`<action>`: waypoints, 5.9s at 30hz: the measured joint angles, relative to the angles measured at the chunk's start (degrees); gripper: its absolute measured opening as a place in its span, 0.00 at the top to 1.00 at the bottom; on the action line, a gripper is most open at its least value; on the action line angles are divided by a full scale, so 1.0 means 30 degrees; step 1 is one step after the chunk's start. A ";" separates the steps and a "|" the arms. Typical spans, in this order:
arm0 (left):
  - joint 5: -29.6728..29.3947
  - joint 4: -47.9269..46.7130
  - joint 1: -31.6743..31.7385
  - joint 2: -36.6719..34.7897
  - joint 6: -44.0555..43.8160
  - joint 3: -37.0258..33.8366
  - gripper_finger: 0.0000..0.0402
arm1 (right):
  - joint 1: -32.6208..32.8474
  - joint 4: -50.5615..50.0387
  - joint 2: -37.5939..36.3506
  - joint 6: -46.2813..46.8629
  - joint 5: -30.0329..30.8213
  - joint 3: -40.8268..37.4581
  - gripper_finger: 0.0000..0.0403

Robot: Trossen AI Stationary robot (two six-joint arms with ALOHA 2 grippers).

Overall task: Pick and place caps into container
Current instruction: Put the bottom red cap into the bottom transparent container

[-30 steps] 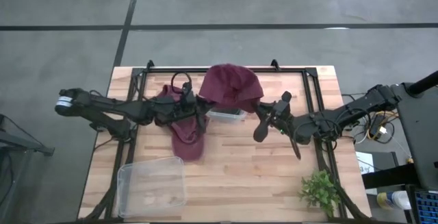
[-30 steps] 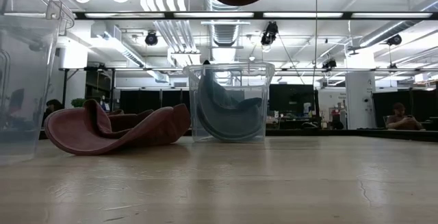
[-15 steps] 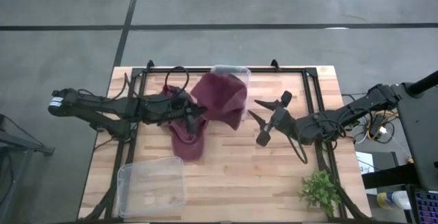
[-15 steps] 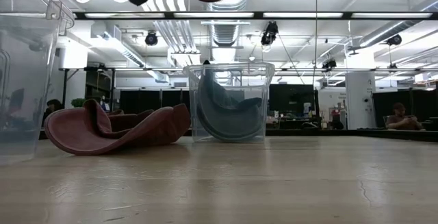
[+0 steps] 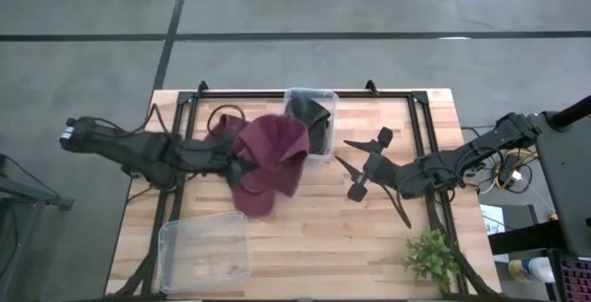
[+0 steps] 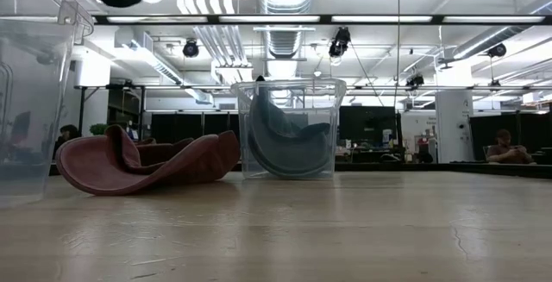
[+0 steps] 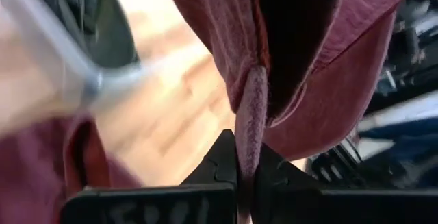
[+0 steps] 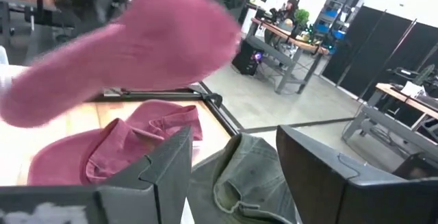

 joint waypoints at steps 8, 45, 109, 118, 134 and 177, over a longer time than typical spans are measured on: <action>0.2013 -0.6818 -0.1346 -0.0480 0.1498 0.2416 0.99 | -0.0044 -0.0273 0.0000 -0.0066 -0.0022 -0.0261 0.48; 1.3389 -1.9402 -0.4581 0.3010 0.1345 0.5348 0.99 | -0.2241 -0.0044 0.0007 0.2450 0.0051 -0.0828 0.48; 1.6489 -1.6883 -0.5405 0.8239 -0.1722 0.4735 0.59 | -0.2339 0.0237 0.0007 0.1074 -0.0048 -0.0879 0.48; 1.6028 -1.6927 -0.5259 0.8056 -0.1054 0.4750 0.58 | -0.2331 0.0244 0.0007 0.1642 -0.3921 -0.0872 0.48; 1.3831 -1.7618 -0.3743 0.7973 0.3228 0.7303 0.58 | -0.2331 0.0094 0.0015 0.5944 -1.0919 -0.1260 0.48; 0.5757 -1.6550 0.3680 0.7965 -0.3694 0.3717 0.58 | -0.2292 0.0118 0.4816 0.6494 -1.0244 -0.2343 0.48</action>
